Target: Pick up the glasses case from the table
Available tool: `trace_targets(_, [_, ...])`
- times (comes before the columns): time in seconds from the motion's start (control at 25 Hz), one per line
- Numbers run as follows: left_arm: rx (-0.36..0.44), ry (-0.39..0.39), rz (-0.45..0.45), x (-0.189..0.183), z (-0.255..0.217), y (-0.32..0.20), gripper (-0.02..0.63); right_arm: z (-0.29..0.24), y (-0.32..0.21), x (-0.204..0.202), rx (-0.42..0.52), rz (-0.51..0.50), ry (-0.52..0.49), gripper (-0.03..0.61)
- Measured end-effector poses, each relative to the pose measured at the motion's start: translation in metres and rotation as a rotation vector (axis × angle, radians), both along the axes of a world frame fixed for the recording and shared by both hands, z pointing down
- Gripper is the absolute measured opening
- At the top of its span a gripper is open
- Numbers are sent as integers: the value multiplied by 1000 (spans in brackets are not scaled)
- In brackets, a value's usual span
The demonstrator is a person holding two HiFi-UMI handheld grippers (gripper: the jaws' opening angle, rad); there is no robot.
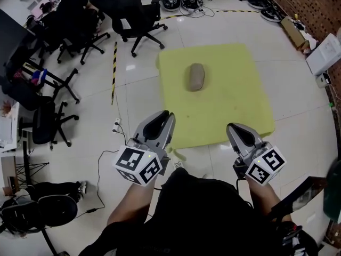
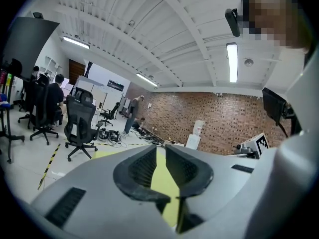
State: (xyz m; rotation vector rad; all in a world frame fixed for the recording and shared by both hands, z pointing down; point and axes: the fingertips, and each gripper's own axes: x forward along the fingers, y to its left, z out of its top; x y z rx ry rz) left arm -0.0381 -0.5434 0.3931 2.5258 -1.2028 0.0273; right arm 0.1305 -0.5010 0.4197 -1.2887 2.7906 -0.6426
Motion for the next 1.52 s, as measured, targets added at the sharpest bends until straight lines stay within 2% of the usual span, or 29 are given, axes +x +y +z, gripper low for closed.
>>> trace_targets(0.44, [-6,19,93,-34,14,-58,63,3,-42,-39,-5,97,50,2])
trace_targets(0.72, [-5,25,157,-40,23,-80,63,2,-52,-52,-3,158,76,2])
trace_targets(1.0, [-74,5,190,-25,57,-104,89,14,-64,-41,-34,195,100,2])
trace_targets(1.12, [-96,-31,186,-9,76,-116,117,20,-69,-29,-44,196,96,2])
trace_targets(1.28, [-153,-95,169,11,108,-133,169,35,-83,-14,-71,177,89,2])
trace_targets(1.52, [-216,-149,124,41,135,-165,191,51,-121,8,-112,113,64,2])
